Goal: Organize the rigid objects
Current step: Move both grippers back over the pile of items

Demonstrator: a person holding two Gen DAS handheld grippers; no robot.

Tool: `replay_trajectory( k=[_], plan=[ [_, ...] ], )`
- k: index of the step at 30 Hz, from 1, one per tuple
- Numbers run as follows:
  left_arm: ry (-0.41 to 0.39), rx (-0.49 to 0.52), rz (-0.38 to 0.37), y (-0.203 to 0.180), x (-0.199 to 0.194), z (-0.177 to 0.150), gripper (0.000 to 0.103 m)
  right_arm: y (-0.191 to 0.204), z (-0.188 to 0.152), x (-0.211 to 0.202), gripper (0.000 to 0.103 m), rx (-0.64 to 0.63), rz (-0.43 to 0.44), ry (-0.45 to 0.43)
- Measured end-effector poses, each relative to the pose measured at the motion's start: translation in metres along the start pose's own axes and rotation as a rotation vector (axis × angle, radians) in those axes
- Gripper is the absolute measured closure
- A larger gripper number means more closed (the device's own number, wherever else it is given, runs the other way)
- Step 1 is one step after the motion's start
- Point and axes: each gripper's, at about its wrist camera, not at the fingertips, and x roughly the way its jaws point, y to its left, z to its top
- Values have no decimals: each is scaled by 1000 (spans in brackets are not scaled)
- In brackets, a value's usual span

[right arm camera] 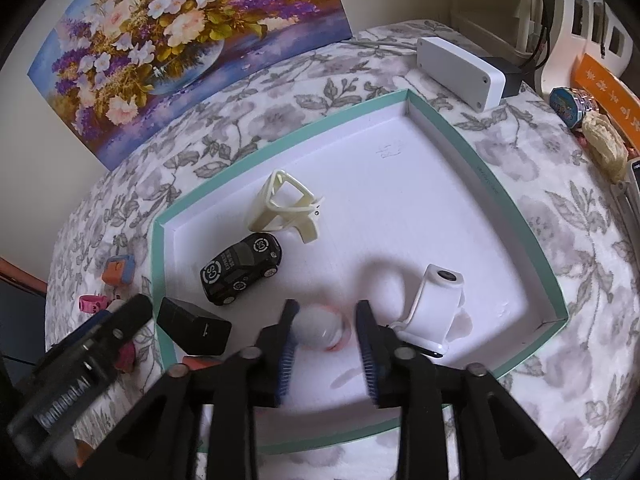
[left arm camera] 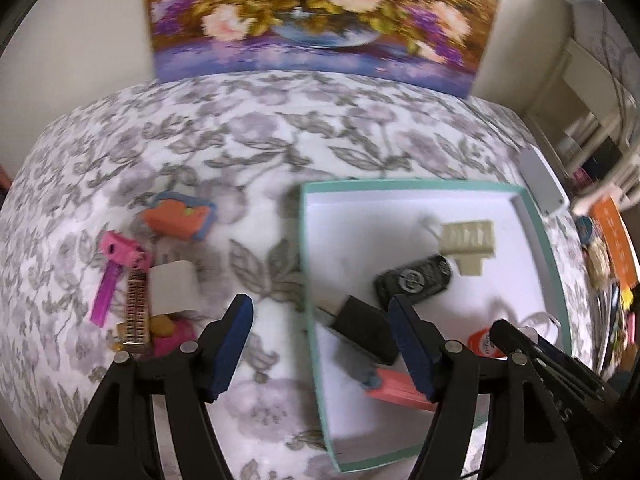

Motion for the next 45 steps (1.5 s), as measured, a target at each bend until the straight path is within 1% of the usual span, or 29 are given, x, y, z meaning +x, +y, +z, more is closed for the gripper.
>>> replay_trajectory(
  k=[1,2,3,4,5,9,11,18,20,22,25,30,32,36,40,45],
  plan=[
    [2,-14,9,4,0,0,31,1,0,0,49,-2,4,-4],
    [6,-36,20,10,0,0,30,2,0,-1,46,-4,8,-10],
    [10,-51,27,14,1,1,29,3,0,-2,46,-8,12,-15],
    [17,-76,39,20,2,1,20,4,0,-2,46,-14,14,-19],
    [23,-104,53,28,2,1,15,6,0,-3,44,-23,16,-24],
    [27,-178,99,50,1,0,13,13,-1,-2,37,-51,16,-27],
    [30,-214,118,64,0,-1,12,16,-2,-1,31,-66,13,-27],
    [47,-285,192,102,-7,-3,11,26,-4,4,17,-118,-10,-23],
    [45,-337,208,119,-11,-5,11,28,-5,5,7,-132,-19,-22],
    [38,-372,218,131,-15,-6,11,30,-5,5,1,-136,-17,-25],
    [15,-418,232,146,-23,-7,10,33,-5,3,0,-140,-20,-36],
    [-44,-431,252,159,-40,-6,10,43,-7,-6,0,-164,-26,-68],
    [-74,-427,267,164,-48,-5,10,47,-7,-10,0,-170,-14,-79],
    [-108,-417,281,174,-61,-3,10,60,-9,-21,0,-170,30,-119],
    [-108,-427,251,184,-65,-5,10,82,-15,-33,0,-194,81,-161],
    [-85,-454,236,198,-65,-10,10,118,-28,-33,0,-269,130,-153]
  ],
)
